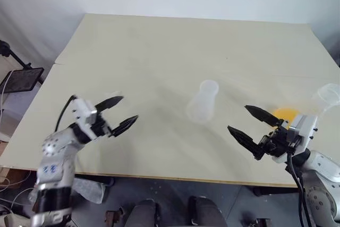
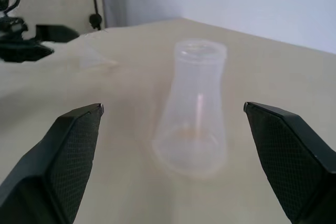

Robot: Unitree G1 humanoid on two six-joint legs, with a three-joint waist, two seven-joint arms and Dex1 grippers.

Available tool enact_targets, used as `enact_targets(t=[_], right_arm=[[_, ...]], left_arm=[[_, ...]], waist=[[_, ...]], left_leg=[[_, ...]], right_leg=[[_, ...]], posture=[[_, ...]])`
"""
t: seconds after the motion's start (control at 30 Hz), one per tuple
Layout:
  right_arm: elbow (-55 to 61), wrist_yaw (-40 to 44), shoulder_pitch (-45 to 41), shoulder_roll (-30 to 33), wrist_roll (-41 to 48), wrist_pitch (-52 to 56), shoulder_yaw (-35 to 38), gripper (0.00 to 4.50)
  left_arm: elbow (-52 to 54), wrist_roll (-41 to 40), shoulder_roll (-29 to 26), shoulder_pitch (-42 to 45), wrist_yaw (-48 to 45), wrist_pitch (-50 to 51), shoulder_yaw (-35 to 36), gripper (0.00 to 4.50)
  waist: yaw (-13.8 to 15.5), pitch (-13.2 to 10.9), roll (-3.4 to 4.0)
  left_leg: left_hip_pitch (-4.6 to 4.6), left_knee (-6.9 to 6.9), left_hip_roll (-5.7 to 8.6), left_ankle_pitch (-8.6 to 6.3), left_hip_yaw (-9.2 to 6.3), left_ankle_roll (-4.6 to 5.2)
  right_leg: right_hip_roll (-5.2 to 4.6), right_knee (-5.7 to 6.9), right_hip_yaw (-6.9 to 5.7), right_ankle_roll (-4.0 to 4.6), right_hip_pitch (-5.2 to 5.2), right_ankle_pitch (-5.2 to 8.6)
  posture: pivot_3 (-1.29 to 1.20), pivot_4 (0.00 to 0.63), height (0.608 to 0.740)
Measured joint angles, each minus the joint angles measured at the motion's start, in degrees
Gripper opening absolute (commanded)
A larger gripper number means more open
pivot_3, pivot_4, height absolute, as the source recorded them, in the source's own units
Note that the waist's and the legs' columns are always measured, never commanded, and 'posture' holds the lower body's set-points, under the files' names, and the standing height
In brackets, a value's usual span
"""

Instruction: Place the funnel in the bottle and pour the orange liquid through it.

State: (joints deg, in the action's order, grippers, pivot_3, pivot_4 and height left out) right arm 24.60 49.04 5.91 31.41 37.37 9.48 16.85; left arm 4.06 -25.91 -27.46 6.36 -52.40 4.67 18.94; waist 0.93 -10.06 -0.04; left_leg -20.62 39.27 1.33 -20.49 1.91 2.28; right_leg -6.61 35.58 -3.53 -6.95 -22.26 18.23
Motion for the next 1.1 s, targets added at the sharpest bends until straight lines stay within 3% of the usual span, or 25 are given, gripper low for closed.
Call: enact_targets(t=[0.23, 0.43, 0.57, 0.83, 1.1], right_arm=[[-0.7, 2.8, -5.4, 0.3, 0.5, 1.9, -4.0, 4.5], [-0.7, 4.9, -6.4, 0.4, 0.4, 2.0, -5.9, 4.5], [-2.1, 5.5, -6.6, 1.0, 0.1, 1.9, -5.9, 4.5], [-2.5, 5.7, -5.2, 1.2, -0.5, 1.8, -5.5, 4.5], [-1.3, 3.7, -3.2, 1.2, -0.9, 1.7, -5.1, 4.5]], left_arm=[[2.8, -1.9, 1.6, -19.4, 10.1, -1.7, 18.7, 4.49], [3.2, -2.7, 2.2, -22.7, 12.3, -1.8, 20.3, 4.49], [5.3, -3.2, 1.5, -20.6, 13.6, 0.8, 17.5, 4.49], [6.3, 0.6, -0.8, -8.6, 21.2, 9.8, 6.6, 4.49], [-3.5, 6.0, 0.1, 4.7, 25.6, 12.9, -2.6, 4.49]], waist=[[-0.5, 0.0, -0.01], [0.3, 0.0, -0.01], [0.3, 0.0, 0.0], [-0.1, 0.0, 0.01], [-0.3, 0.0, 0.01]], left_leg=[[0.07, -0.08, -0.02, -0.11, -0.07, 0.02], [0.24, -0.09, -0.03, -0.26, -0.12, 0.0], [0.27, -0.11, -0.03, -0.28, -0.15, -0.01], [0.31, -0.14, -0.03, -0.28, -0.13, -0.02], [0.33, -0.13, -0.02, -0.27, -0.1, -0.03]], right_leg=[[-0.06, -0.24, -0.01, 0.08, 0.07, 0.04], [-0.07, -0.61, -0.02, 0.12, 0.41, 0.06], [-0.07, -0.61, -0.03, 0.12, 0.44, 0.06], [-0.01, -0.42, -0.11, 0.1, 0.46, 0.05], [0.05, -0.19, -0.21, 0.1, 0.41, 0.05]], posture=[[0.0, 0.15, 0.74], [0.0, 0.15, 0.74], [0.0, 0.15, 0.74], [0.0, 0.15, 0.74], [0.0, 0.15, 0.74]])
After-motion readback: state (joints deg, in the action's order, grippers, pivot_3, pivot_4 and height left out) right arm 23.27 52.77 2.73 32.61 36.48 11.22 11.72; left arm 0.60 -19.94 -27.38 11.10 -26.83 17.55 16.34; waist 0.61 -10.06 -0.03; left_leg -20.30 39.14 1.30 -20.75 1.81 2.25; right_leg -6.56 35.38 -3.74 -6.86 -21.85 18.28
